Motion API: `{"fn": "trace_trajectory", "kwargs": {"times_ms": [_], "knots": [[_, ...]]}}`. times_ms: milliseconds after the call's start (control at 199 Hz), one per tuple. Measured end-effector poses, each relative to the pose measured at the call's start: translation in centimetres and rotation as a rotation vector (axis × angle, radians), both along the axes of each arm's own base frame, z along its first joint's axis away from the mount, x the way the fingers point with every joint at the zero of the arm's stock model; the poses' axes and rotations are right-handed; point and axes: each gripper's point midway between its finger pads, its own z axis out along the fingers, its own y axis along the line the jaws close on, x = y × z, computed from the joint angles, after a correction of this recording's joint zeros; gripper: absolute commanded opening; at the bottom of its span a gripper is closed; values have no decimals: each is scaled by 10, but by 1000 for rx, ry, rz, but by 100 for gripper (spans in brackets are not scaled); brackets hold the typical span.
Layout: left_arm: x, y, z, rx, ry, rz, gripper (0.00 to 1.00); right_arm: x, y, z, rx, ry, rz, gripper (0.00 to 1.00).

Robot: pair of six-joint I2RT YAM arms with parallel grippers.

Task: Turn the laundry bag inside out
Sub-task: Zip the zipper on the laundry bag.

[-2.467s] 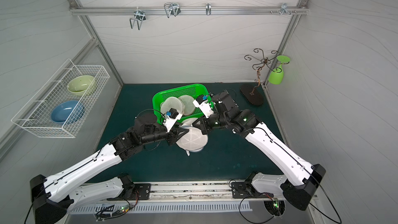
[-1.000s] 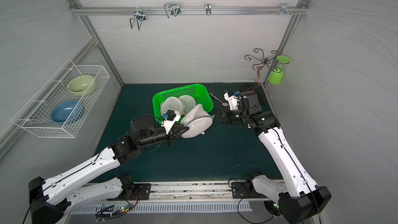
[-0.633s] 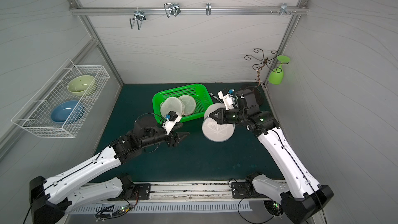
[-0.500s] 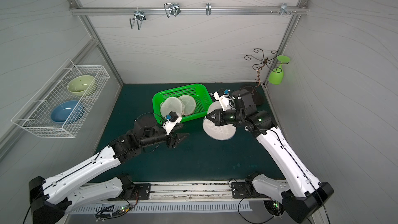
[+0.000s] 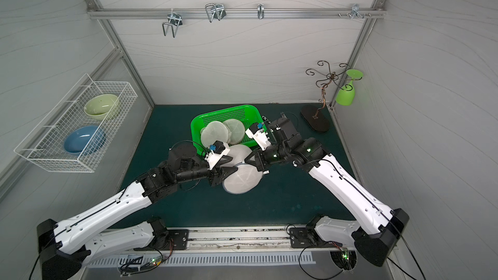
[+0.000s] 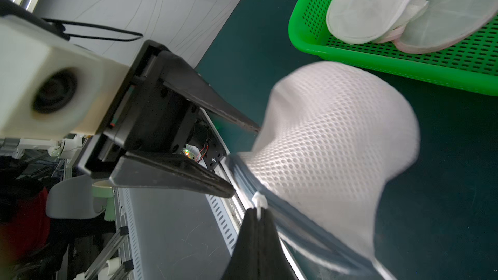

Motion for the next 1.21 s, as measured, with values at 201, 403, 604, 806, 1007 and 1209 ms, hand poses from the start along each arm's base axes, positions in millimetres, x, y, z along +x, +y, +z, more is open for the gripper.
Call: {"fn": "trace_trajectory", "kwargs": {"times_ms": [201, 403, 604, 806, 1007, 1209], "knots": [[-5, -4, 0, -5, 8, -38, 42, -5, 4, 6, 11, -15, 24, 0], [-8, -9, -3, -7, 35, -68, 28, -5, 4, 6, 12, -15, 25, 0], [-10, -11, -3, -11, 43, -86, 24, -8, 6, 7, 15, -14, 36, 0], [-11, -12, -4, -17, 64, -86, 37, -13, 9, 7, 15, -13, 53, 0], [-11, -13, -2, -29, 77, -84, 7, -13, 10, 8, 18, -18, 55, 0], [-11, -13, -2, -31, 72, -87, 0, -5, 7, 5, -7, -41, 10, 0]]}}
